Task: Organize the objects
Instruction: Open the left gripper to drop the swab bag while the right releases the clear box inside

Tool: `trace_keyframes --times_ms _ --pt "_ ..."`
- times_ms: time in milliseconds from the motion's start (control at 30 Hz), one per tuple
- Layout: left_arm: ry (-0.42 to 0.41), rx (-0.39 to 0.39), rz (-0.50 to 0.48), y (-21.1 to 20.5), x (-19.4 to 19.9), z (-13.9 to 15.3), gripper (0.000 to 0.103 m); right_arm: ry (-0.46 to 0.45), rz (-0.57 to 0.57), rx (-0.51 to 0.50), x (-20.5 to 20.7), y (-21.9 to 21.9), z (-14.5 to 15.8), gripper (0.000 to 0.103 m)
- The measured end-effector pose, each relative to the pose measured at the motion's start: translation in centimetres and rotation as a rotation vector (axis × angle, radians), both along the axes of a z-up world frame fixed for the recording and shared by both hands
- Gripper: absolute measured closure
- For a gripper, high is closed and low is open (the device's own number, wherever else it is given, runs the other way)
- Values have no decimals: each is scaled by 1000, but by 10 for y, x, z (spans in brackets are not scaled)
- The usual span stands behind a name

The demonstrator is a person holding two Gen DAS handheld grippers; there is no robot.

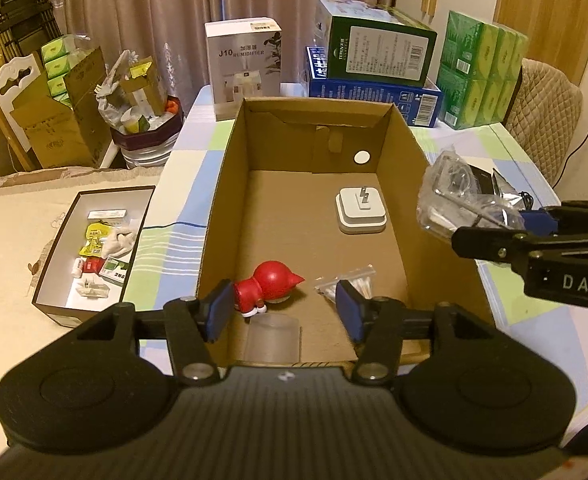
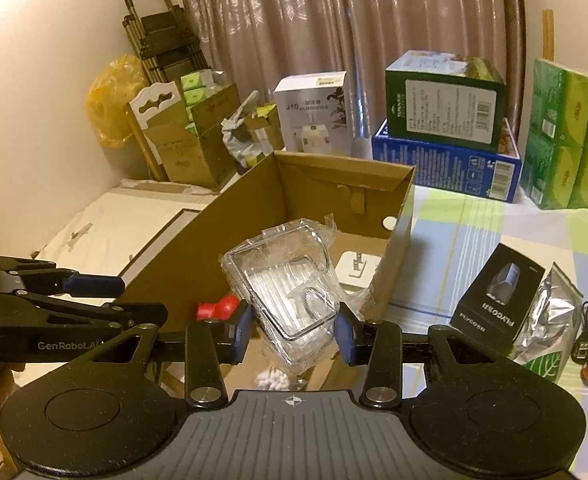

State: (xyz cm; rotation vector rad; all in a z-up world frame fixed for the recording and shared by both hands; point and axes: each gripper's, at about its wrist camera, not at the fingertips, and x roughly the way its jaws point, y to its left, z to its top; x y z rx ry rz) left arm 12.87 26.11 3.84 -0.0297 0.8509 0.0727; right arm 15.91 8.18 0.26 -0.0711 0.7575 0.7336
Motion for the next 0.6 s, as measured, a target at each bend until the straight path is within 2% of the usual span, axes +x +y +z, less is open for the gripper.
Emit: trace_keyframes --times_ms 333,367,467,600 --pt "2 -19 10 7 -3 -6 46 38 -10 36 9 5 -10 63" --pt "1 -23 11 7 -3 -6 44 52 -12 56 11 5 -11 59" --pt "-5 -26 15 9 -4 -6 41 74 -48 126 17 1 -10 28" --pt "-6 -26 19 9 -6 -5 41 26 -50 163 14 -6 1 28"
